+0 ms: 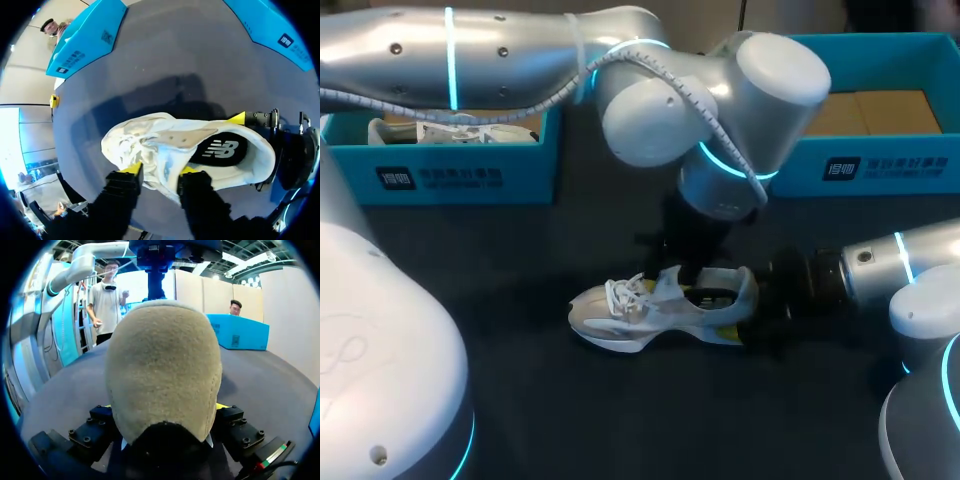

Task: Take the shoe out of the shoebox, open the shoe tongue, remove and reinsert the insole, then place the shoe into the shoebox

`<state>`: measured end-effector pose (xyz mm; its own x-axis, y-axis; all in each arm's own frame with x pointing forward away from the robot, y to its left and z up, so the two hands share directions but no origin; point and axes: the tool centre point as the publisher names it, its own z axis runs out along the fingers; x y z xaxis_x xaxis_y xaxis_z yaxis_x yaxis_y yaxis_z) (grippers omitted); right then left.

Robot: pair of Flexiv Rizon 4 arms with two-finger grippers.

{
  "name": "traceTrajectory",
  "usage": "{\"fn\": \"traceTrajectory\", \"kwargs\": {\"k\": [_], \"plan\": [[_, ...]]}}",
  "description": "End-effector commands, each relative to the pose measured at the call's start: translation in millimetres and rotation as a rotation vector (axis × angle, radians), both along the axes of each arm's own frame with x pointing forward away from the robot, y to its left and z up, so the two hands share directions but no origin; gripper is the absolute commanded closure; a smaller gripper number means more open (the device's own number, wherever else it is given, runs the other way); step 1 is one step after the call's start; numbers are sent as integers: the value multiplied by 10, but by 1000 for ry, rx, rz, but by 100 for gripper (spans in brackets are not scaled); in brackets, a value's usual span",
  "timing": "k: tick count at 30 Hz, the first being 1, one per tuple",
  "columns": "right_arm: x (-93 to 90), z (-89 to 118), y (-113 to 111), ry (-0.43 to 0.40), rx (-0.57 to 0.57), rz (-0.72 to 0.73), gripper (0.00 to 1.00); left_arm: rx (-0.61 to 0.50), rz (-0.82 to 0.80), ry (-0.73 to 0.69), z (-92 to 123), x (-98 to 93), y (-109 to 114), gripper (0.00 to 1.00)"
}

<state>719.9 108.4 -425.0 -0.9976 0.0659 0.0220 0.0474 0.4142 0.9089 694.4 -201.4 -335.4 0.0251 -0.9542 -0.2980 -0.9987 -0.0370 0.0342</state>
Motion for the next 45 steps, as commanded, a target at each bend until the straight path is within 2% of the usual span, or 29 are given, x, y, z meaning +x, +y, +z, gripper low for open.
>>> {"fn": "traceTrajectory", "kwargs": {"k": [1, 16, 23, 31, 45], "plan": [[16, -28, 24, 1, -4, 0, 100, -52, 103, -41, 73, -77, 123, 100], [16, -28, 24, 1, -4, 0, 100, -189, 103, -34, 394, -131, 238, 100], [16, -28, 24, 1, -4, 0, 100, -211, 100, -24, 439, -178, 422, 100], [16, -28, 24, 1, -4, 0, 100, -237, 94, -47, 274, -147, 595, 100], [16, -28, 24, 1, -4, 0, 100, -168, 116, -126, -204, -75, 799, 100]]}}
